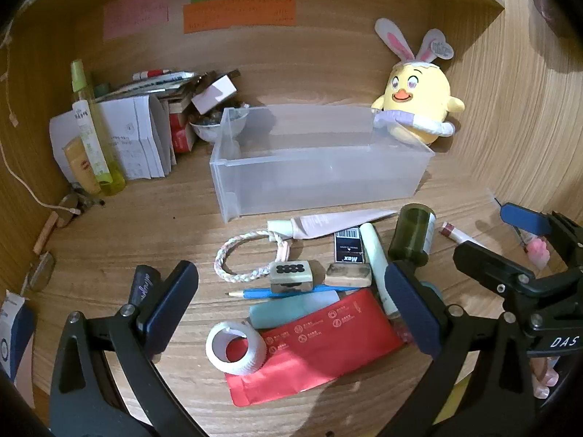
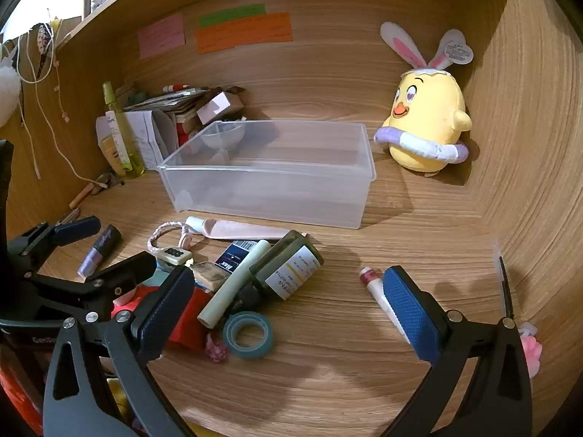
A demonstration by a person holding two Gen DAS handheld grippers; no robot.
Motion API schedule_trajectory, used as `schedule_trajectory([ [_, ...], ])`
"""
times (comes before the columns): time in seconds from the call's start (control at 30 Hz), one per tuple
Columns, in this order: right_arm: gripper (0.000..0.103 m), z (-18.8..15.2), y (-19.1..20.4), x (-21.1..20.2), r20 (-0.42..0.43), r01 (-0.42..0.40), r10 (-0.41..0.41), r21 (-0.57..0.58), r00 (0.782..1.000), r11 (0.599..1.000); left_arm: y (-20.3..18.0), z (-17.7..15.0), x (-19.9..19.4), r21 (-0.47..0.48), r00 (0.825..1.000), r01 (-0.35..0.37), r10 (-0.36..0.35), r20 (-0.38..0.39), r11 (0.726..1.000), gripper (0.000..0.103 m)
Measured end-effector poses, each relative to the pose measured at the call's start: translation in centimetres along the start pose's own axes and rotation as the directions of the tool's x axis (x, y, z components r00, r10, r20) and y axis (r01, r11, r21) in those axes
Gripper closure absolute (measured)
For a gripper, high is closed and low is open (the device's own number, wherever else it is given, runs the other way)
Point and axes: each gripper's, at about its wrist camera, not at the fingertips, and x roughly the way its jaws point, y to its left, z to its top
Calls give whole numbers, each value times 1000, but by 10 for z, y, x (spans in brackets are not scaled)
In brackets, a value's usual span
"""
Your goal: Organize objects
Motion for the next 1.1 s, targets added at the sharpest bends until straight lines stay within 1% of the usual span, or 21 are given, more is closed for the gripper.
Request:
schedule_trajectory([
  [0.2,0,0,-3,2,-7,-2,2,11,1000,1000,4,-1,1,-15,1000,9,-9,-10,1000,0],
  [1.1,0,-1,-7,7,-31,-5,6,24,999,1000,5,-2,-5,-11,1000,19,-19,-10,1000,0],
])
